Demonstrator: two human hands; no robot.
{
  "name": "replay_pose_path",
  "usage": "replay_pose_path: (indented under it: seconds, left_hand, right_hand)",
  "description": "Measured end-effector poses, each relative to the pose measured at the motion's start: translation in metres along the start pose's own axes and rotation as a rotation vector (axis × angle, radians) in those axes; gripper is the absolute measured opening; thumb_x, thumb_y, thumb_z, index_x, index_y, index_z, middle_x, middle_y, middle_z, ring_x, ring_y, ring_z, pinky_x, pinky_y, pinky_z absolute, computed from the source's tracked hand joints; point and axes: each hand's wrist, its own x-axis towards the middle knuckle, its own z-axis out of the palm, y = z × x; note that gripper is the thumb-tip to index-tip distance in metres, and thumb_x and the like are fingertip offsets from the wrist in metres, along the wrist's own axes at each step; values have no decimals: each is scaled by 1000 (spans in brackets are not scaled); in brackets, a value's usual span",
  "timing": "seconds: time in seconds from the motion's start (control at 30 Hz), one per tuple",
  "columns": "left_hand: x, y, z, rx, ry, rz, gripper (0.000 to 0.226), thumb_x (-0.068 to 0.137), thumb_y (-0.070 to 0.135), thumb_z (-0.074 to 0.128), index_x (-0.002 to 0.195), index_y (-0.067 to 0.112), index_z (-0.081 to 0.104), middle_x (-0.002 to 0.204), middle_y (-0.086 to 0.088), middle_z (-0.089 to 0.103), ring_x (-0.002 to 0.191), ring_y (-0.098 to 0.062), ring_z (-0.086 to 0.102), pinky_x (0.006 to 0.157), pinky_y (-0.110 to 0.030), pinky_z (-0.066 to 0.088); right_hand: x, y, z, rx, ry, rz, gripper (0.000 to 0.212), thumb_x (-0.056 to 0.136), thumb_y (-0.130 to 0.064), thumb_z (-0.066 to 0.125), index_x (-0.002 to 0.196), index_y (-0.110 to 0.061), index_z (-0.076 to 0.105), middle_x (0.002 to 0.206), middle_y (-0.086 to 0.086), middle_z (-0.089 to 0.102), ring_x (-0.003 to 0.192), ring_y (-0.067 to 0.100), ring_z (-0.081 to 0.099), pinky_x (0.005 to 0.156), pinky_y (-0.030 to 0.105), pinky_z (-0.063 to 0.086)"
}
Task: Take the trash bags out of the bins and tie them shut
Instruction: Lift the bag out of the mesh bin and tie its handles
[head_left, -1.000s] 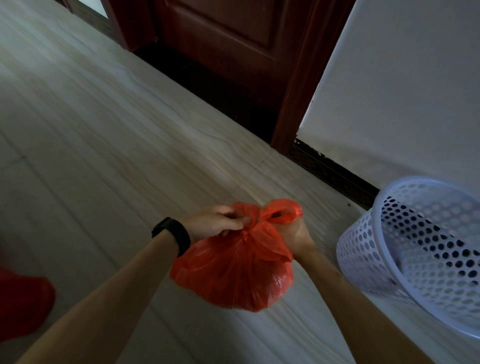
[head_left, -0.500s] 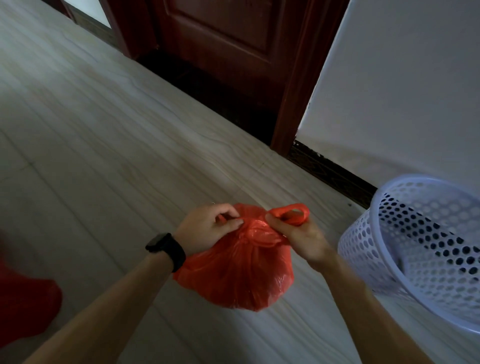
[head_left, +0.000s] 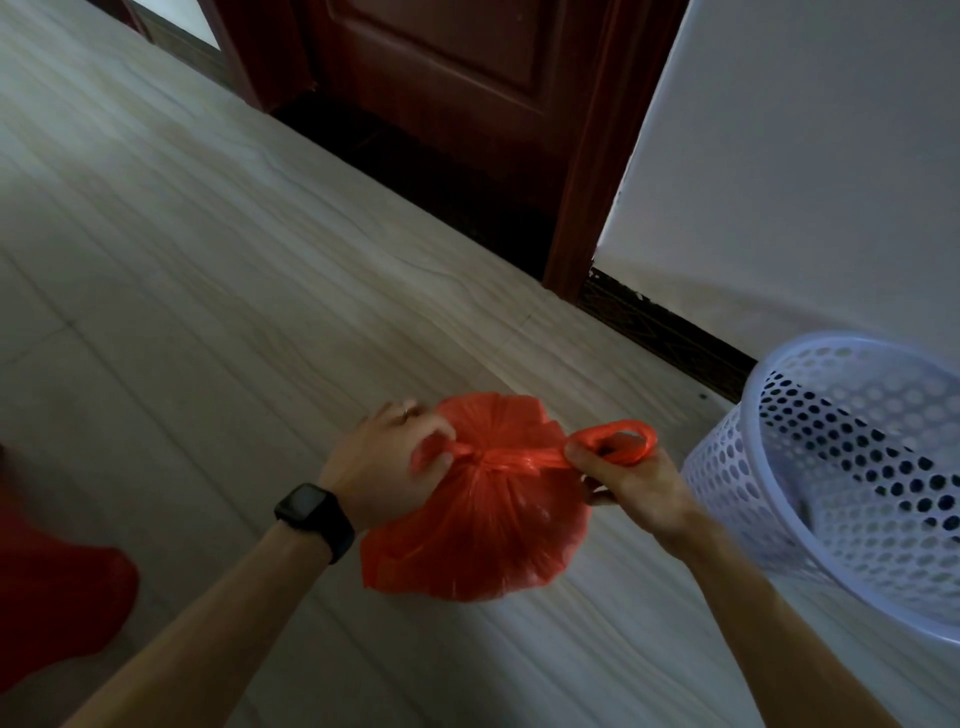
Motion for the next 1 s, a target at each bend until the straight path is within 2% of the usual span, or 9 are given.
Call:
replay_pose_path:
  seconds: [0.17,0.23,0.33,0.43,0.5,0.67,0.8,0.87,1.0]
  left_hand:
    - [13,53,4,-24,116,75,64,82,63,55,133,24,53,137,0,54,129,-23,47,108,-40,37]
    - [11,73,23,70,62,121,70,85,67,49,137,21,51,143,-1,52,136,-25,42,114,-46,30]
    - [5,83,53,150,-17,38,73,89,67,41,143,19,44,147,0,49,144,-24,33,118,-55,17]
    - [5,75,65,210,-27,-17,71,89,69,38,142,22,46,146,-1,50,144,-28,33,115,-62,17]
    - [8,71,65,225,-48,-50,73,87,73,35,142,25,45,151,0,44,146,-30,26,114,-67,13]
    - [4,77,72,250,-124,-34,102,73,91,33,148,21,34,162,-3,22,151,-33,3,112,-68,-8]
    - [0,65,91,290,-161,-43,106,71,90,38,148,17,38,162,-5,23,152,-31,4,113,-70,-1]
    - [7,68,94,311,-258,-82,106,74,89,30,152,17,31,164,-3,14,151,-28,-8,113,-68,-5]
    - [33,82,78,394,-549,-196,103,75,88,11,156,25,1,164,1,-15,145,-26,-30,107,-67,-18]
  right_hand:
    - [-4,-22,13,194,157,-110,7,85,-25,75,85,-19,73,81,7,76,79,23,73,74,39,61]
    - [-4,-33,18,269,211,-144,18,93,-29,66,90,-11,70,83,7,77,82,24,75,74,40,62]
    - [-4,-49,21,307,278,-148,36,100,-32,55,78,-5,66,67,2,73,71,16,73,72,35,62]
    - [-4,-59,21,351,275,-161,45,103,-27,48,70,2,60,65,5,69,67,20,70,72,39,60]
    - [-5,-63,19,358,269,-179,49,103,-22,46,58,-5,60,62,8,67,62,21,67,68,39,56]
    - [-1,-63,17,270,227,-242,60,100,-16,45,40,-21,49,48,1,55,59,25,57,71,49,50]
    - [10,-58,24,111,156,-216,44,89,-16,55,45,-13,55,50,6,56,61,29,58,74,52,51]
    - [10,-57,28,-51,113,-173,39,90,-13,58,52,-7,60,54,9,58,59,19,56,71,48,49]
    - [-3,-69,30,-169,59,16,41,94,-26,58,53,-18,60,56,-4,61,54,8,54,65,37,46]
